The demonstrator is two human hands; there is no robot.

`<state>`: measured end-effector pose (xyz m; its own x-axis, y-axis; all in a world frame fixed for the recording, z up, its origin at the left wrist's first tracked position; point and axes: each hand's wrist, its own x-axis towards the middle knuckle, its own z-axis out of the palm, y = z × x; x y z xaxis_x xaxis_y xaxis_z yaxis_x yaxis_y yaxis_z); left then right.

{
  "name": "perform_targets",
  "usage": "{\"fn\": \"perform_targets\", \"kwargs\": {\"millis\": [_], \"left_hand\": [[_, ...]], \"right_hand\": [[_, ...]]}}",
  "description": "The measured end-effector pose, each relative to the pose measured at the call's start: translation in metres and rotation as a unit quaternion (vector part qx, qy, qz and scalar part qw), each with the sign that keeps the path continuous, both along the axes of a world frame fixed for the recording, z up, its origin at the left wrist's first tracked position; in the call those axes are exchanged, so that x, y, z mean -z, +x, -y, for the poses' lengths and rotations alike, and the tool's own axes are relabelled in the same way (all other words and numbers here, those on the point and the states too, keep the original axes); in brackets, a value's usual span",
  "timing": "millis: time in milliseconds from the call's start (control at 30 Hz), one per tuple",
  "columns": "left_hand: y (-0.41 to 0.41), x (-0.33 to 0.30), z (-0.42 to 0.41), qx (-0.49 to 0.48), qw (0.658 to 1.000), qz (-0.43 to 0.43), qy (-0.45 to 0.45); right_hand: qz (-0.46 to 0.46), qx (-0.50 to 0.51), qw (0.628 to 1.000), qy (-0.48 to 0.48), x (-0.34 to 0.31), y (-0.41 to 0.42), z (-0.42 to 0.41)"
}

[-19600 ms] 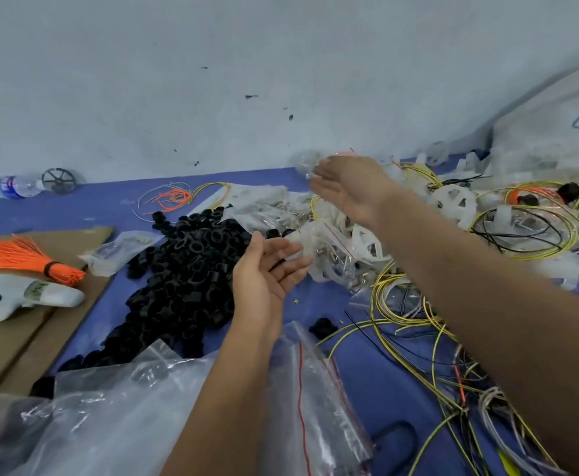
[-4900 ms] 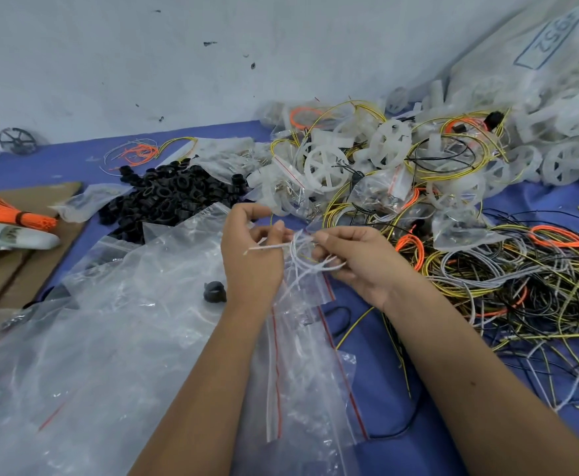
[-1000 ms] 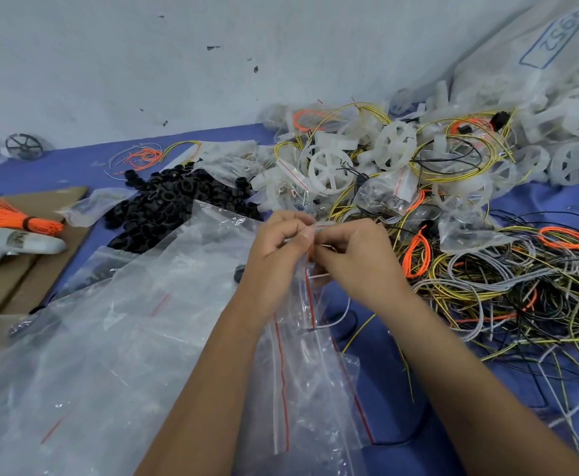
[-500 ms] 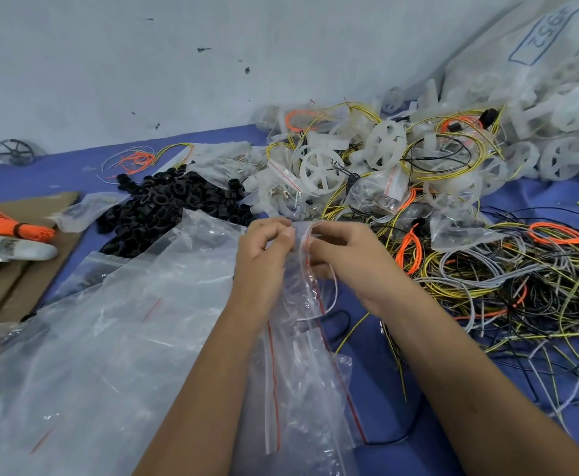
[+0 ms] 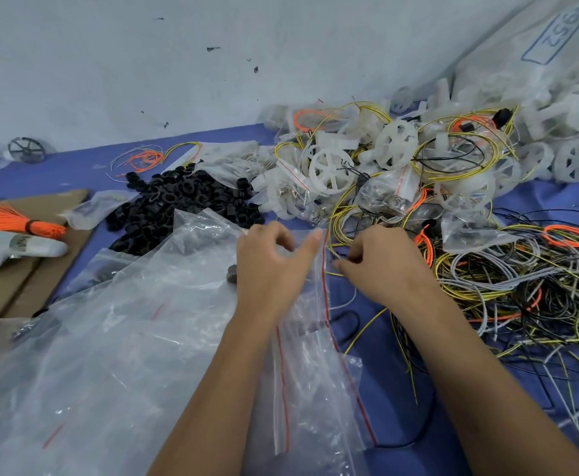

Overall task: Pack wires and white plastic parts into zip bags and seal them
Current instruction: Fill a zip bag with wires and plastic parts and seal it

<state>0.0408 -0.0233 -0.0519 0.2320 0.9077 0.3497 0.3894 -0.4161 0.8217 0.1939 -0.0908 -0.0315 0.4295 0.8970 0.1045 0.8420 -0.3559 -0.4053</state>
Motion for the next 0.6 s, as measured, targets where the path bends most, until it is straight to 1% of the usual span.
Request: {"fn": "perform_targets", "kwargs": {"millis": [33,100,167,233,267,300,333,367,400,433,467,500,533,600], "left_hand": [[0.003,0.001,0.003,-0.001,0.998,-0.045,0.034],[0.007,0.001,0.006,0.01,0.991,-0.108,0.077],[0.009,0.004,0.006,0.018,0.986,-0.146,0.081],[0.007,0.005,0.004,0.007,0.988,-0.142,0.057],[0.006,0.004,0.004,0.0,0.991,-0.126,0.046],[0.005,0.002,0.004,-0.006,0.993,-0.105,0.045],[0.004,0.001,0.004,-0.005,0.995,-0.083,0.053],[0.004,-0.001,0.005,0.001,0.996,-0.062,0.064],[0.005,-0.003,0.006,0.01,0.996,-0.045,0.077],[0.005,-0.005,0.007,0.02,0.995,-0.037,0.091],[0.005,-0.007,0.009,0.028,0.993,-0.037,0.107],[0.006,-0.008,0.011,0.036,0.991,-0.04,0.122],[0.006,-0.009,0.012,0.046,0.988,-0.04,0.138],[0.007,-0.01,0.014,0.066,0.984,-0.029,0.163]], "right_hand": [[0.007,-0.003,1.0,-0.018,-0.001,-0.002,0.0],[0.006,-0.011,1.0,-0.019,-0.004,-0.004,0.001],[-0.013,-0.016,1.0,0.005,-0.006,-0.004,0.002],[-0.04,-0.019,0.999,0.024,-0.005,-0.003,0.001],[-0.08,-0.024,0.996,0.036,-0.005,-0.002,0.0],[-0.154,-0.028,0.986,0.05,-0.005,-0.003,0.001],[-0.254,-0.034,0.965,0.063,-0.004,-0.004,0.001],[-0.36,-0.039,0.929,0.077,-0.004,-0.006,0.002],[-0.454,-0.041,0.886,0.089,-0.003,-0.009,0.001],[-0.522,-0.036,0.846,0.101,-0.003,-0.012,0.001],[-0.567,-0.024,0.815,0.116,-0.003,-0.015,-0.001],[-0.595,-0.008,0.792,0.136,-0.003,-0.018,-0.003],[-0.612,0.009,0.775,0.159,-0.002,-0.02,-0.004],[-0.622,0.042,0.753,0.208,-0.001,-0.022,-0.007]]}}
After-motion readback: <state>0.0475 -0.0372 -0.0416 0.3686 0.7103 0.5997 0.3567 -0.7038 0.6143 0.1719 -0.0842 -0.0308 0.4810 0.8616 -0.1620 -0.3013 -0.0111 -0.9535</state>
